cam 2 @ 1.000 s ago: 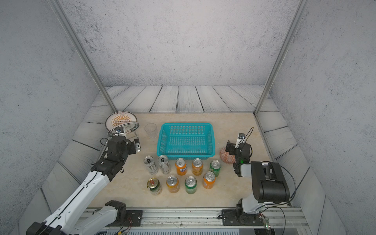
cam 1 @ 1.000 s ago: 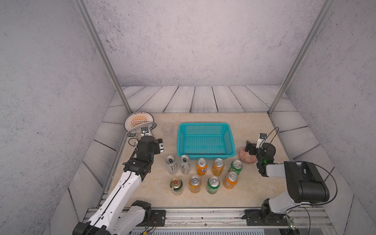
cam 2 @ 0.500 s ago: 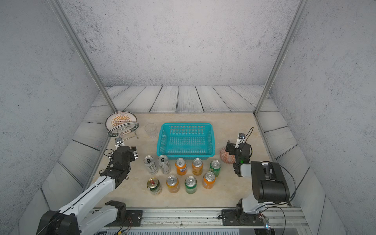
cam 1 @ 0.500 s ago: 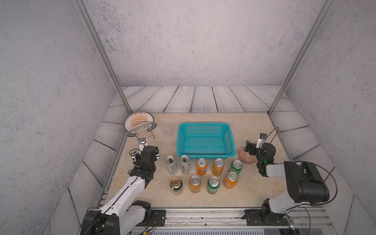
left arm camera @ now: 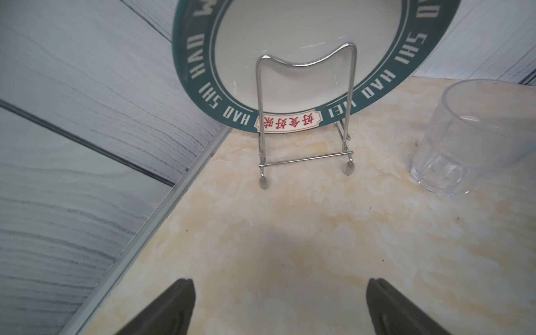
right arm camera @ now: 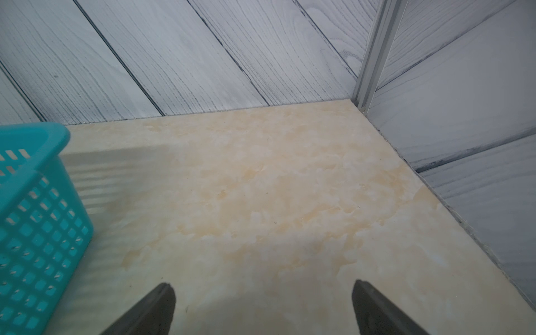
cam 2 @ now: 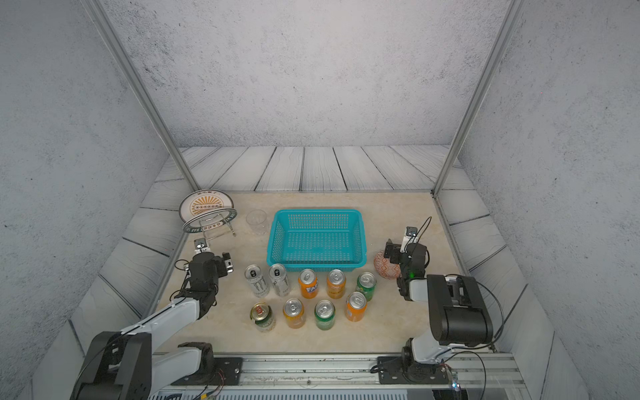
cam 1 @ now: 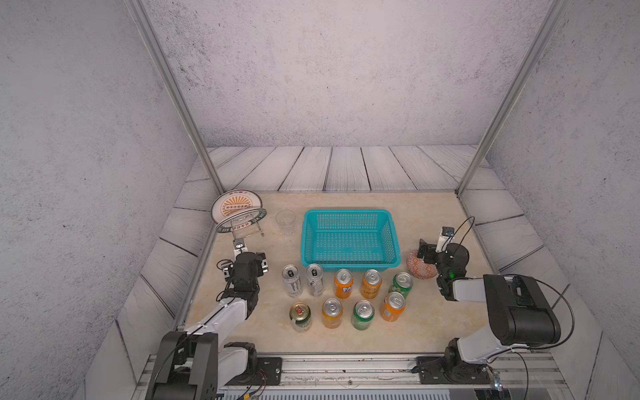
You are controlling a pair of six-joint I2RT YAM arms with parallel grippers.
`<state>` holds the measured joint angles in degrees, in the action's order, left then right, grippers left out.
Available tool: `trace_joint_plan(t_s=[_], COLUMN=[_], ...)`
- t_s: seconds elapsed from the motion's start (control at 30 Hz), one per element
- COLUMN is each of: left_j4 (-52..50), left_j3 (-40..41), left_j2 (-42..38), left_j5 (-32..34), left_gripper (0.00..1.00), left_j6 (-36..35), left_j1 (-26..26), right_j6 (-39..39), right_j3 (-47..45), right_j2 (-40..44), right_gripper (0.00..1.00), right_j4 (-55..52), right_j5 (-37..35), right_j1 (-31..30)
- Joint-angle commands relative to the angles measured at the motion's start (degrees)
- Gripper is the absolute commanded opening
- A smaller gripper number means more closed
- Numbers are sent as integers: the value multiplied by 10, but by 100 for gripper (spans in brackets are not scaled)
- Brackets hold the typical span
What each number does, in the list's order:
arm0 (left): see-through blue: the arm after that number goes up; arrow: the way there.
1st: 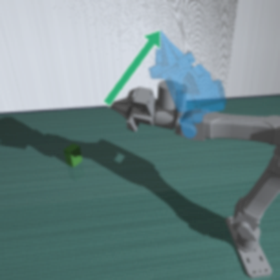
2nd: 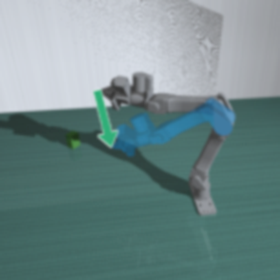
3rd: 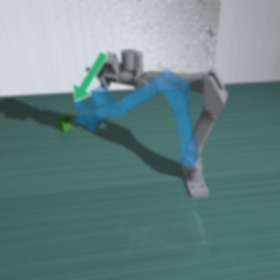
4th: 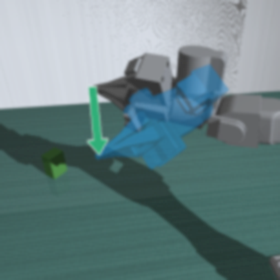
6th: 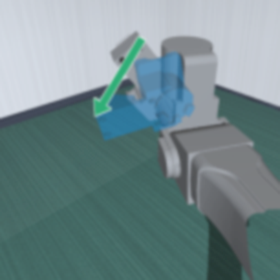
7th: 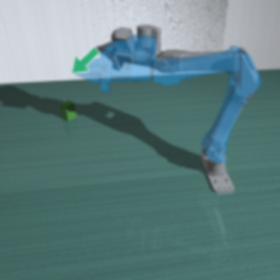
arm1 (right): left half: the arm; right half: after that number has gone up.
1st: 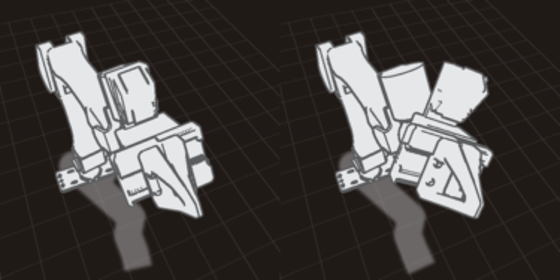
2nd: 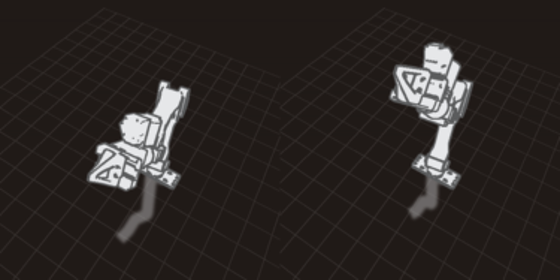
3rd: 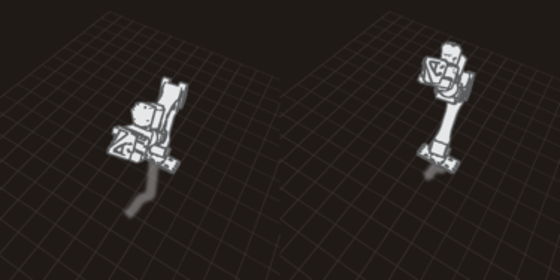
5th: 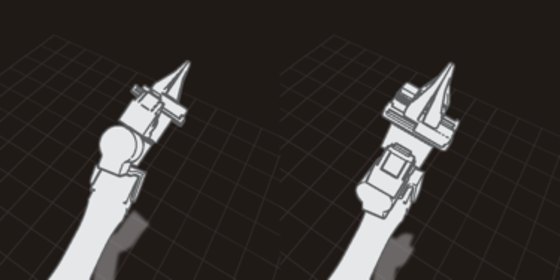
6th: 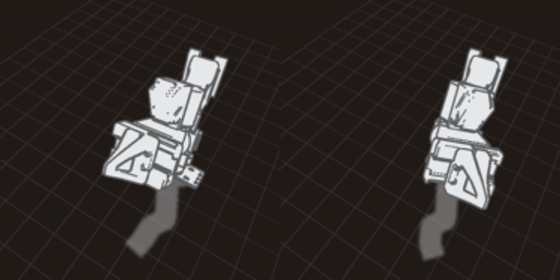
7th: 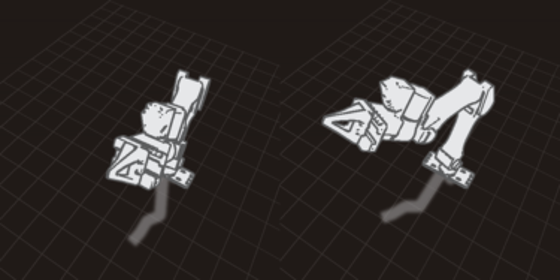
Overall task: Take out the drinks from the basket
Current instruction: Reset both arms
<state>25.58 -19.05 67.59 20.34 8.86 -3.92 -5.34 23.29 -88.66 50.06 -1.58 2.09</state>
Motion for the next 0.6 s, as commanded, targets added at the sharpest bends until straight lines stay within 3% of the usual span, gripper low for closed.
trace_joint_plan(t_s=[0.0,0.4,0.5,0.57], left_j4=[68,279,166,202], left_j3=[-17,-16,-69,-58], left_j2=[30,204,199,205], left_j5=[-50,-112,-108,-112], left_gripper=[99,99,99,99], left_j6=[-33,-65,-54,-57], left_j1=[13,28,33,34], right_j6=[3,3,3,3], right_j3=[-4,-5,-4,-4], right_j2=[-11,-10,-10,-10], right_gripper=[100,100,100,100], right_j4=[12,12,13,13], right_j5=[4,5,4,4], right_j1=[0,0,0,0])
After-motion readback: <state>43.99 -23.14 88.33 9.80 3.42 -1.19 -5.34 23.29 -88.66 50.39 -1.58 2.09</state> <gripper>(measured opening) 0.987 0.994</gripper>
